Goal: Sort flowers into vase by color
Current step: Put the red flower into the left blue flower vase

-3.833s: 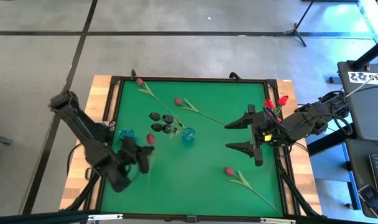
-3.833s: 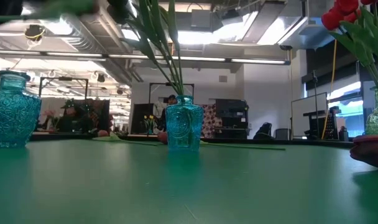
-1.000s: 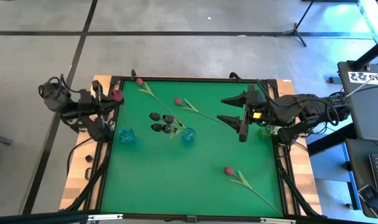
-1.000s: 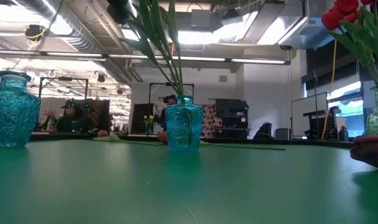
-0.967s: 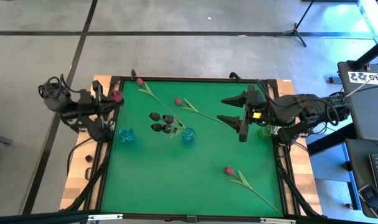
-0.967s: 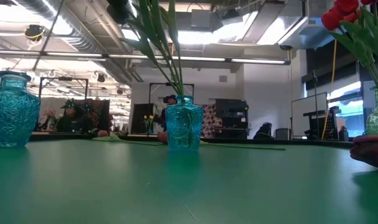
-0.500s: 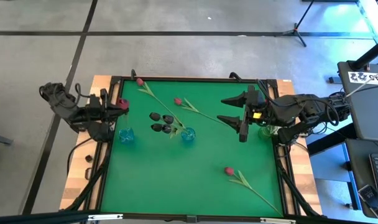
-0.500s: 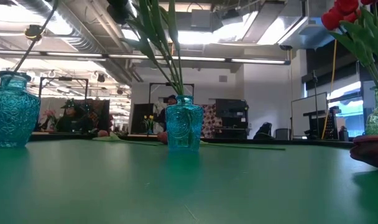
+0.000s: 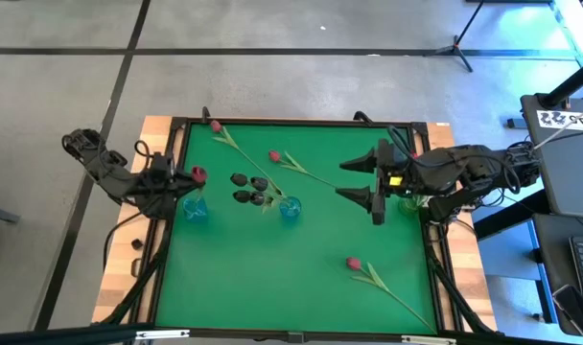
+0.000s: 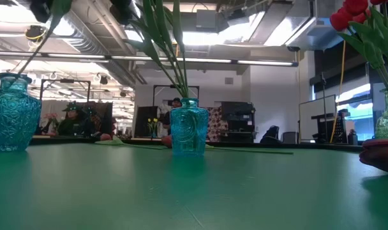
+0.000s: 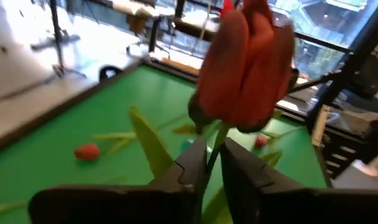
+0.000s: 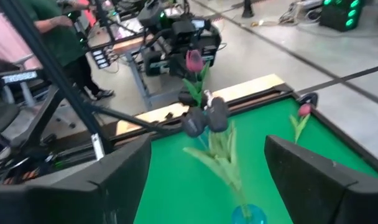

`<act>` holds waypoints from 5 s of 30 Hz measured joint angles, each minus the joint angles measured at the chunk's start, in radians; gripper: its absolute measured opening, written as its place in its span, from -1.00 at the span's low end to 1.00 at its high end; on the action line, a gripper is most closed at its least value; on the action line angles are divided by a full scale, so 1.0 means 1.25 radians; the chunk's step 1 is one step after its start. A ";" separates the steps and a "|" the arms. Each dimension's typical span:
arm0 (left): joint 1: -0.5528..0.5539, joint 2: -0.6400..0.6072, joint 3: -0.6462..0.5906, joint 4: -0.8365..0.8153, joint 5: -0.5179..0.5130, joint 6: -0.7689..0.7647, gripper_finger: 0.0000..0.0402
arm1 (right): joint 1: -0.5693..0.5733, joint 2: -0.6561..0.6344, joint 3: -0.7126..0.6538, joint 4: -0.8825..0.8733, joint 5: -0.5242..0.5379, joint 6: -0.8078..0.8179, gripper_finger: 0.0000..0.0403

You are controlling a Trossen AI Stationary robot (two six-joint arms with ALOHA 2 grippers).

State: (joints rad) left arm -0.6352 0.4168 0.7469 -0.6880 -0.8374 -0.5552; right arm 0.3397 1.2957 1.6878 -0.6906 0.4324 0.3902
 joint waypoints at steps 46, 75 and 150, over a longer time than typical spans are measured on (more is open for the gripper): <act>-0.021 0.170 0.230 -0.369 0.801 -0.764 -0.52 | 0.231 0.129 -0.053 -0.209 -0.138 0.300 0.62; -0.112 0.267 0.229 -0.428 0.520 -0.706 -0.52 | 0.387 0.256 -0.354 -0.220 -0.235 0.833 0.35; -0.093 0.327 0.492 0.160 -0.143 0.165 -0.21 | -0.232 0.250 0.268 0.357 -0.446 -0.246 -0.97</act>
State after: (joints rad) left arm -0.7517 0.8251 1.3613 -0.4882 -1.0161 -0.3484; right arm 0.0492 1.6077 2.0224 -0.2446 -0.1252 0.0823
